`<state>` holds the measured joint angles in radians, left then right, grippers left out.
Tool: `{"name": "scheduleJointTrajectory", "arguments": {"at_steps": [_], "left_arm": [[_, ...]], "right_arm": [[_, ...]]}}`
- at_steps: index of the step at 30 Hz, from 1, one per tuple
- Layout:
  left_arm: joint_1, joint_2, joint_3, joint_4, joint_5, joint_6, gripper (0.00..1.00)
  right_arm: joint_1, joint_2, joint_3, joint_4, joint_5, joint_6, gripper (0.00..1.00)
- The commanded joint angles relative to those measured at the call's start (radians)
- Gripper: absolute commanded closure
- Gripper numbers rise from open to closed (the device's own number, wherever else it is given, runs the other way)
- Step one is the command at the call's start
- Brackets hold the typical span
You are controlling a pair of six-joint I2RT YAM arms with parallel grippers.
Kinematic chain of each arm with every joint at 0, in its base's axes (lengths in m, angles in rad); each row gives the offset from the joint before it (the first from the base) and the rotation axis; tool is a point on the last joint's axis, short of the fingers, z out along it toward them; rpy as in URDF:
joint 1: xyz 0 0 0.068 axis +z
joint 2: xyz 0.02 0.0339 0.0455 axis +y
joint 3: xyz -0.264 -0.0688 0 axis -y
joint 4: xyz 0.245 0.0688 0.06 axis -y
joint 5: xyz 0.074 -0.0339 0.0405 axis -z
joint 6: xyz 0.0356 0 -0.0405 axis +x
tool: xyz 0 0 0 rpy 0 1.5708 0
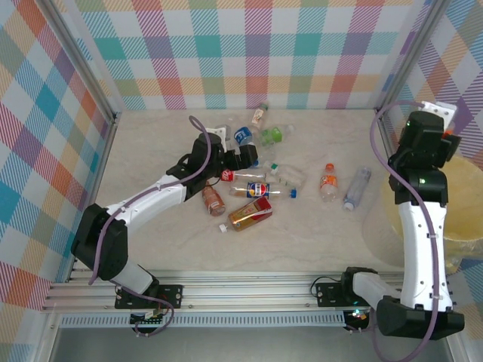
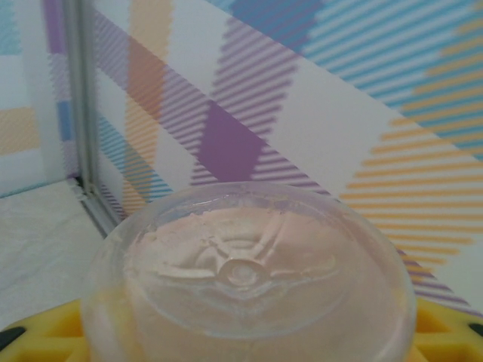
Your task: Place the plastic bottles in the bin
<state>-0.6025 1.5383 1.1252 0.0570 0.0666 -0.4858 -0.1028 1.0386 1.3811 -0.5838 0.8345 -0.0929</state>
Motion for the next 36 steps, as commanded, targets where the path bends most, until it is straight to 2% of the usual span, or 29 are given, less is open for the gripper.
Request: {"name": "scheduleJointTrajectory", "arguments": {"at_steps": [1,9,15,27,32,36], "left_arm": [[-0.006,0.021,0.031,-0.029,0.011,0.001,0.00],[-0.006,0.037,0.043,-0.064,0.006,0.001,0.00],[-0.006,0.013,0.020,-0.085,-0.071,0.001,0.00],[-0.006,-0.029,-0.007,-0.118,-0.187,-0.011,0.00],[-0.006,-0.033,-0.011,-0.128,-0.203,-0.020,0.00],[-0.006,-0.028,-0.008,-0.134,-0.213,-0.023,0.00]], "right_arm": [[-0.055,-0.039,-0.047,-0.021,0.026,0.097,0.56],[-0.095,-0.031,-0.185,0.021,-0.056,0.175,0.56],[-0.097,-0.011,-0.242,0.088,-0.167,0.210,0.54],[-0.095,0.021,-0.280,0.195,-0.228,0.203,0.49],[-0.096,-0.010,-0.288,0.174,-0.228,0.212,0.34],[-0.096,-0.051,-0.309,0.172,-0.229,0.224,0.26]]}}
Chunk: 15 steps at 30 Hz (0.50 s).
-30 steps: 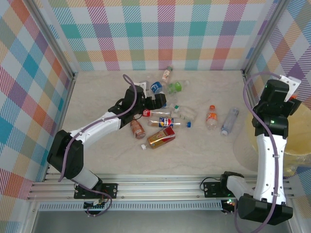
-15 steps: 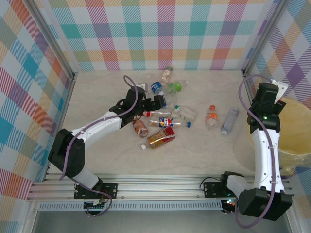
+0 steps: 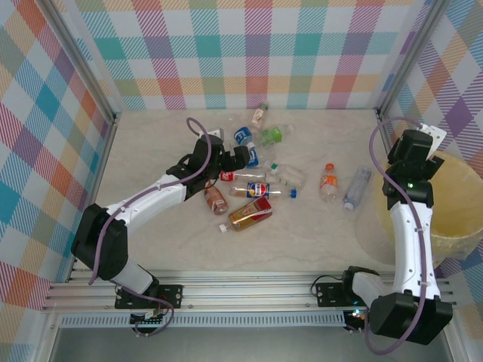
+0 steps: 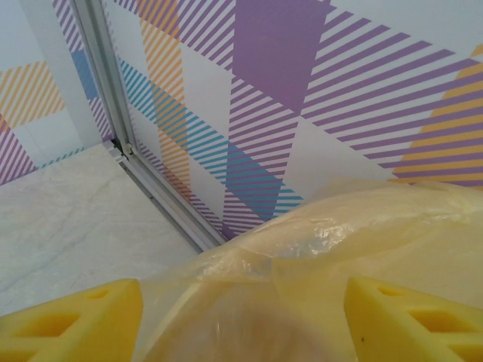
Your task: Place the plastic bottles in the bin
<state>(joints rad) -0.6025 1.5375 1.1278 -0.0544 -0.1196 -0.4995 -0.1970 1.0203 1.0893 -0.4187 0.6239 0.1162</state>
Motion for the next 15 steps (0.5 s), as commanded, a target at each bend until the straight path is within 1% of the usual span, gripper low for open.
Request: {"name": "scheduleJointTrajectory", "arguments": {"at_steps": [1,6,9,10,11,12,13,14,15], "left_arm": [[-0.006,-0.027,-0.009,-0.025,-0.030,-0.009,0.00],[-0.006,-0.027,-0.007,-0.033,-0.050,-0.017,0.00],[-0.005,-0.034,-0.012,-0.040,-0.071,-0.029,0.00],[-0.006,-0.037,-0.015,-0.040,-0.083,-0.033,0.00],[-0.006,-0.040,-0.019,-0.039,-0.091,-0.039,0.00],[-0.006,-0.044,-0.023,-0.036,-0.097,-0.042,0.00],[-0.006,-0.048,-0.028,-0.033,-0.099,-0.044,0.00],[-0.006,-0.052,-0.031,-0.026,-0.096,-0.046,0.00],[-0.006,-0.053,-0.032,-0.020,-0.089,-0.044,0.00]], "right_arm": [[-0.001,-0.041,-0.018,0.003,-0.018,0.019,0.25],[-0.001,-0.078,-0.001,-0.027,-0.005,0.050,0.14],[-0.001,-0.097,0.019,-0.048,-0.014,0.072,0.11],[0.001,-0.101,0.035,-0.066,-0.042,0.078,0.11],[0.000,-0.102,0.056,-0.090,-0.091,0.085,0.11],[0.002,-0.098,0.085,-0.121,-0.176,0.086,0.11],[0.004,-0.086,0.124,-0.156,-0.295,0.087,0.11],[0.011,-0.069,0.166,-0.195,-0.382,0.109,0.10],[0.021,-0.053,0.193,-0.218,-0.437,0.128,0.10]]}}
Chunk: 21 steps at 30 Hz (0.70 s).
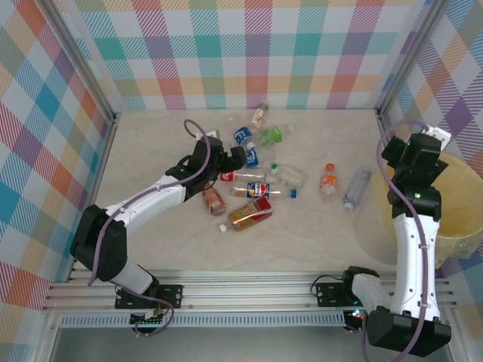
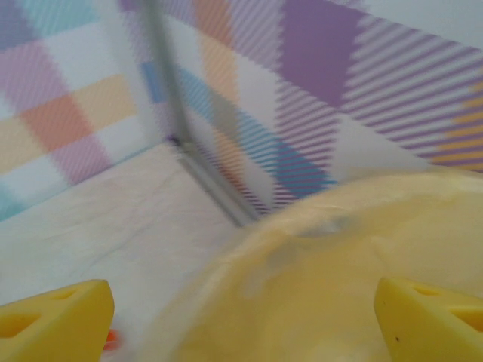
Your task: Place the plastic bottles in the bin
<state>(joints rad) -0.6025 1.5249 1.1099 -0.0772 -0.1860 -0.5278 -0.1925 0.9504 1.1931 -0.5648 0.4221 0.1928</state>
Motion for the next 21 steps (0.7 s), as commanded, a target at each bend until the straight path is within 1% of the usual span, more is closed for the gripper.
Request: {"name": "scheduleJointTrajectory", "arguments": {"at_steps": [1,6,11,12,14,18,21], "left_arm": [[-0.006,-0.041,-0.016,0.008,-0.015,-0.017,0.00],[-0.005,-0.053,-0.041,0.022,-0.011,-0.043,0.00],[-0.006,-0.073,-0.063,0.015,-0.023,-0.050,0.00],[-0.006,-0.078,-0.066,0.014,-0.031,-0.053,0.00],[-0.005,-0.087,-0.079,0.010,-0.044,-0.061,0.00],[-0.005,-0.099,-0.096,0.003,-0.058,-0.073,0.00],[-0.005,-0.106,-0.108,-0.012,-0.075,-0.090,0.00]], "right_arm": [[0.034,0.028,0.111,-0.083,-0.280,0.073,0.10],[0.161,0.085,0.161,-0.069,-0.409,0.080,0.08],[0.305,0.208,0.216,-0.068,-0.512,0.058,0.07],[0.326,0.234,0.219,-0.069,-0.509,0.057,0.06],[0.366,0.288,0.214,-0.054,-0.439,0.074,0.05],[0.393,0.385,0.180,-0.021,-0.338,0.166,0.04],[0.422,0.470,0.179,-0.021,-0.272,0.190,0.04]]}}
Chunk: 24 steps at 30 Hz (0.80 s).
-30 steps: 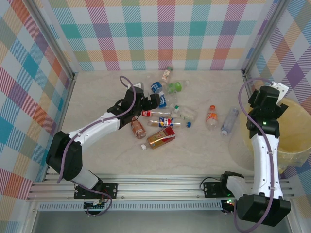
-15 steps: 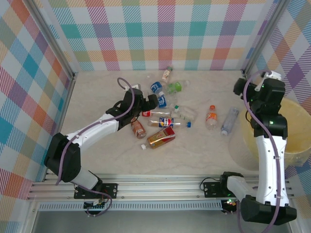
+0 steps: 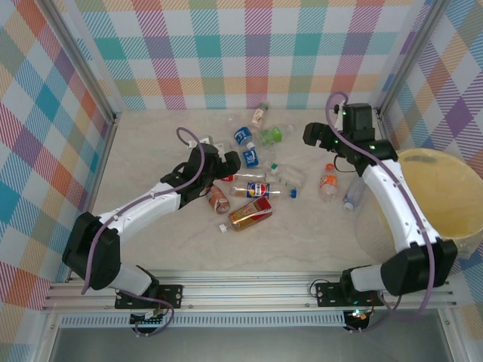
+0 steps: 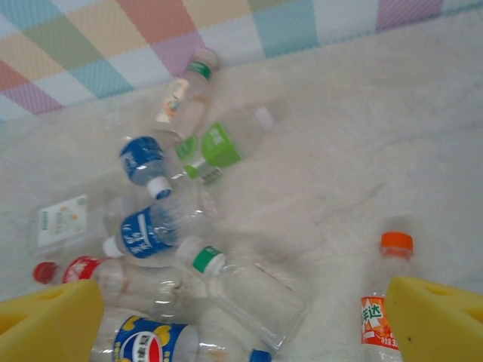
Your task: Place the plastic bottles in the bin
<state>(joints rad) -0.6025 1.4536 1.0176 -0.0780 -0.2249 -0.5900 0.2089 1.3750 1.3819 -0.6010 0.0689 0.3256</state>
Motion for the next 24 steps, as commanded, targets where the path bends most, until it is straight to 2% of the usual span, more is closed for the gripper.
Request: {"name": "scheduleJointTrajectory", "arguments": {"at_steps": [1,6,13,17,24], "left_arm": [[-0.005,-0.035,-0.018,-0.016,-0.042,-0.031,0.00],[-0.005,-0.034,-0.029,-0.026,-0.054,-0.055,0.00],[-0.005,-0.039,-0.033,-0.053,-0.071,-0.061,0.00],[-0.005,-0.042,-0.032,-0.066,-0.082,-0.061,0.00],[-0.005,-0.034,-0.031,-0.073,-0.079,-0.062,0.00]], "right_arm": [[0.031,0.079,-0.006,0.014,0.115,0.066,0.04],[0.038,0.233,-0.003,-0.008,0.239,0.133,0.05],[0.038,0.392,-0.018,-0.012,0.314,0.176,0.08],[0.034,0.443,-0.021,-0.035,0.364,0.189,0.08],[0.010,0.458,-0.062,-0.029,0.368,0.187,0.10]]}}
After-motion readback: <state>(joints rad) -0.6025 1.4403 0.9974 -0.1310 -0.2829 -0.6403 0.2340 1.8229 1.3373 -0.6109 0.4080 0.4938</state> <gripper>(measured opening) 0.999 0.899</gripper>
